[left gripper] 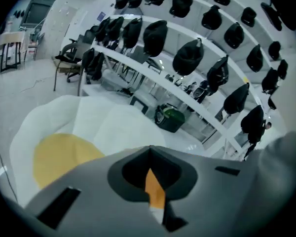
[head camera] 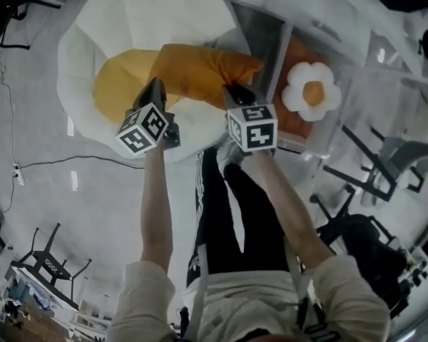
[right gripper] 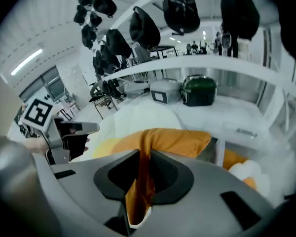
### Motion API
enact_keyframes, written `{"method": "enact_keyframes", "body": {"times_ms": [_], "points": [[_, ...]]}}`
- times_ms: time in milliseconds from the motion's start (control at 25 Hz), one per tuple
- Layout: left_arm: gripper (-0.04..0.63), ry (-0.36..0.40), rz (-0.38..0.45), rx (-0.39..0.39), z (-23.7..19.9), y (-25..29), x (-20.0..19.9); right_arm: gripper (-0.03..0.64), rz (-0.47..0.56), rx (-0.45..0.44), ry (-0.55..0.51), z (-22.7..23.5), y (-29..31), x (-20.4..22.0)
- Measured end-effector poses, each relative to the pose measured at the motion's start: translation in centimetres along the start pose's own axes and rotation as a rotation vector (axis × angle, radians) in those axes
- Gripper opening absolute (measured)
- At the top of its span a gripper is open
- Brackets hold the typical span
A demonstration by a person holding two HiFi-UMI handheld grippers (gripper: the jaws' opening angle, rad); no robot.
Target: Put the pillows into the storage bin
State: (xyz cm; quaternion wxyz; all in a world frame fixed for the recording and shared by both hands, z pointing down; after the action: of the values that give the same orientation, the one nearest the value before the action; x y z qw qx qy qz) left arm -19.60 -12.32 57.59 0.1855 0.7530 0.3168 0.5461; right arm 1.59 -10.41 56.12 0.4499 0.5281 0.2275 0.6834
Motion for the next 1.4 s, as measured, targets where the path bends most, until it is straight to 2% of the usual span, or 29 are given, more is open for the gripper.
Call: {"method": "enact_keyframes", "body": {"times_ms": [80, 200, 360, 560, 760, 960, 1120, 1400], "points": [[0.003, 0.045, 0.038, 0.043, 3.8, -0.2, -2.8, 0.046, 0.072, 0.024, -0.038, 0.1, -3.2, -1.7], [0.003, 0.107, 0.036, 0.136, 9.3, 1.2, -4.6, 0.023, 0.182, 0.082, 0.015, 2.8, -7.2, -3.5], [0.003, 0.191, -0.036, 0.243, 16.1, 2.9, -2.4, 0.018, 0.279, 0.123, 0.143, 8.3, -12.7, -4.1], [0.003, 0.205, -0.088, 0.343, 23.0, 3.3, 0.5, 0.018, 0.418, 0.141, 0.222, 12.6, -20.8, -4.2], [0.003, 0.311, -0.145, 0.439, 29.7, 3.4, 2.5, 0.018, 0.552, 0.228, 0.338, 18.3, -28.3, -2.7], [0.003, 0.377, -0.161, 0.492, 35.1, 3.8, 3.8, 0.018, 0.636, 0.289, 0.459, 24.2, -32.9, -0.2], [0.004, 0.419, -0.170, 0.516, 38.1, 4.2, 4.7, 0.018, 0.666, 0.304, 0.512, 26.6, -34.6, 1.5], [0.005, 0.441, -0.188, 0.512, 39.2, 4.0, 6.2, 0.020, 0.670, 0.224, 0.574, 29.3, -32.6, 4.4]]}}
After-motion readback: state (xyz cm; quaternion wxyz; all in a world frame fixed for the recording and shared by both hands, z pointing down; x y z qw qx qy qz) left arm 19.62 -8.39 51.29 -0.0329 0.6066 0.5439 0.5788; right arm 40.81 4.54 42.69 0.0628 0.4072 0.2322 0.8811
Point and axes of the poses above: the fingertips, and each gripper's own axes: y forward along the fingers, z to its right, x out of its underside, the point moved 3 cm from there along -y, backward along the fingers, and after that the axes turned 12 degrees about y, right-handed, at the moved point
